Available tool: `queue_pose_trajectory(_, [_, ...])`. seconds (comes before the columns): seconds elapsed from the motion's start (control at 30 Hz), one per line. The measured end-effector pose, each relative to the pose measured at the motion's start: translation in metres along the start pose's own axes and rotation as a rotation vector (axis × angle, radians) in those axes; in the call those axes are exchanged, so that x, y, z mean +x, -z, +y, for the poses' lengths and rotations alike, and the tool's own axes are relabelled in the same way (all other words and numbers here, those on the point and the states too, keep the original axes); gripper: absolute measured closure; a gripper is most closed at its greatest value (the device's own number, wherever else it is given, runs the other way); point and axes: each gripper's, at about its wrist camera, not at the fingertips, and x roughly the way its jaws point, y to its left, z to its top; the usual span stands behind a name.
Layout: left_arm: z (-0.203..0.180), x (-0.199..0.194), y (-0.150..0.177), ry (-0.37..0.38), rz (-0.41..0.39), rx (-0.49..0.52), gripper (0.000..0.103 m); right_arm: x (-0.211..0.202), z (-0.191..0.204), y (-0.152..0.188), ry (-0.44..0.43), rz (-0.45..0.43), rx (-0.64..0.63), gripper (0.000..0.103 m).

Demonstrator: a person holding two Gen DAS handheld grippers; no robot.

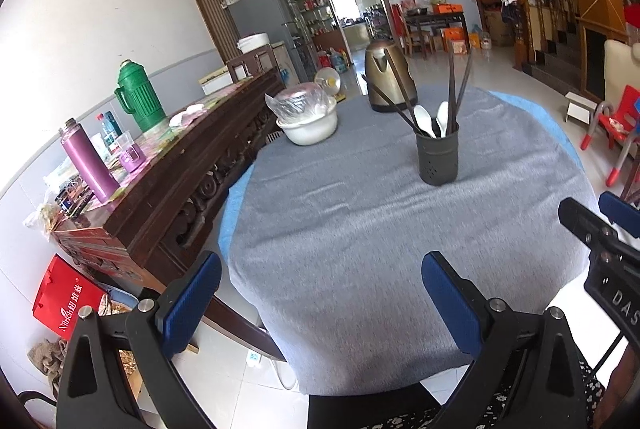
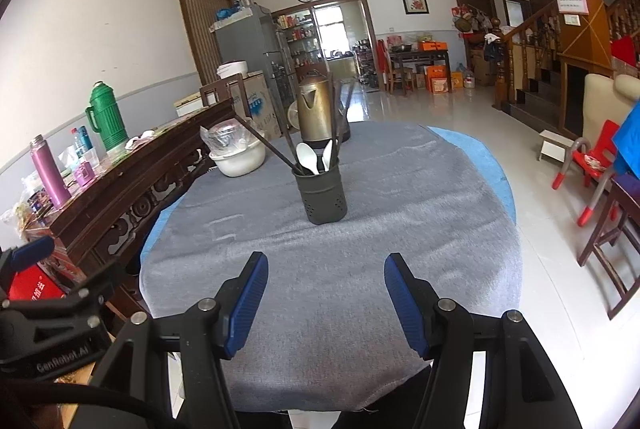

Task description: Organize utensils

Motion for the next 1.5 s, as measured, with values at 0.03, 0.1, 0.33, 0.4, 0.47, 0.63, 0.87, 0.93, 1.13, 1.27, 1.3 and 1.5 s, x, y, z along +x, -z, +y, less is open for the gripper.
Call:
queue_pose_trajectory(0.03, [-0.001,0.001,0.001,0.002,0.003,0.003,0.003,0.001,-0.002,0.000,0.003,0.002,0.004,0.039])
queue_pose_trajectory(0.1, [-0.003,0.002,0.002,0.004,0.009,0.007,0.003,0.002,-0.004,0.000,0.010,0.007,0.011,0.039])
queue_pose_trajectory(0.33, [-0.007,0.007,0.005,0.021,0.030,0.013,0.003,0.006,-0.005,0.003,0.019,0.025,0.007,0.039])
queue_pose_trajectory(0.4, [-0.007,0.008,0.006,0.025,0.035,0.013,0.003,0.007,-0.004,0.003,0.023,0.029,0.005,0.039])
queue_pose_trajectory(0.47, [-0.007,0.009,0.007,0.029,0.039,0.015,0.003,0.009,-0.004,0.003,0.025,0.032,0.003,0.039])
queue_pose_trajectory(0.63, [-0.008,0.011,0.008,0.035,0.048,0.016,0.003,0.010,-0.004,0.004,0.032,0.040,0.003,0.039])
queue_pose_trajectory(0.87, [-0.008,0.014,0.010,0.041,0.057,0.016,0.003,0.014,-0.002,0.006,0.039,0.056,-0.007,0.039])
queue_pose_trajectory(0.93, [-0.007,0.015,0.010,0.041,0.060,0.014,0.003,0.015,-0.001,0.007,0.039,0.062,-0.013,0.039])
queue_pose_trajectory(1.13, [-0.006,0.016,0.011,0.039,0.061,0.007,0.003,0.014,0.000,0.008,0.040,0.062,-0.020,0.039])
queue_pose_trajectory(1.27, [-0.006,0.016,0.011,0.040,0.063,0.009,0.003,0.015,0.000,0.008,0.040,0.064,-0.019,0.039])
queue_pose_trajectory(1.3, [-0.006,0.017,0.011,0.040,0.063,0.009,0.003,0.014,0.000,0.008,0.039,0.064,-0.019,0.039])
queue_pose_trajectory(1.5, [-0.006,0.016,0.011,0.040,0.065,0.007,0.003,0.015,0.000,0.008,0.040,0.065,-0.022,0.039])
